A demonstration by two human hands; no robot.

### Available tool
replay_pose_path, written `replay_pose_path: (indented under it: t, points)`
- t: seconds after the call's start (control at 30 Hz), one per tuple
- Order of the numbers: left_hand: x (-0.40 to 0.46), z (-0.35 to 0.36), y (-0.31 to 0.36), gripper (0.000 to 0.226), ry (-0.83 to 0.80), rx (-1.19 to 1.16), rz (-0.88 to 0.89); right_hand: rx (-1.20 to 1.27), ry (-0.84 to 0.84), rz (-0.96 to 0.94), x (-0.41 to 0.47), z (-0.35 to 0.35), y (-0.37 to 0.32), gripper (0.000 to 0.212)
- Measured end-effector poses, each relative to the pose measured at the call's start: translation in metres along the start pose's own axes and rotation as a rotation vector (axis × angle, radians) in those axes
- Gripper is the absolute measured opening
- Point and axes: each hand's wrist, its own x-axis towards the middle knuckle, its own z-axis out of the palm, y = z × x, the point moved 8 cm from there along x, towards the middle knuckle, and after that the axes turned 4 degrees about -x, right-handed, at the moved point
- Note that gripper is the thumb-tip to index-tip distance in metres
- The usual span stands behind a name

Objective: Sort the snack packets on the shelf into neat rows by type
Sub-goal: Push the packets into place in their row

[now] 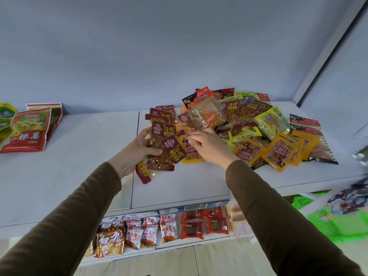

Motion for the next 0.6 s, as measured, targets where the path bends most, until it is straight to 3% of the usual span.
replay_pose_path:
  t: [0.33,0.47,0.6]
  points:
    - [-0.01,-0.033,0.0,0.059,0.128,-0.077,0.039,-0.169,0.259,0.168,-0.013,-0.034,0.012,0.038]
    - [-0.01,-0.055,-0.001,0.061,0.167,-0.128,0.043,0.272,0.411,0.166,-0.013,-0.05,-0.009,0.023]
    - [-0.013,-0.069,0.003,0.058,0.188,-0.183,0.059,0.726,0.253,0.251,0.003,-0.028,-0.026,0.027]
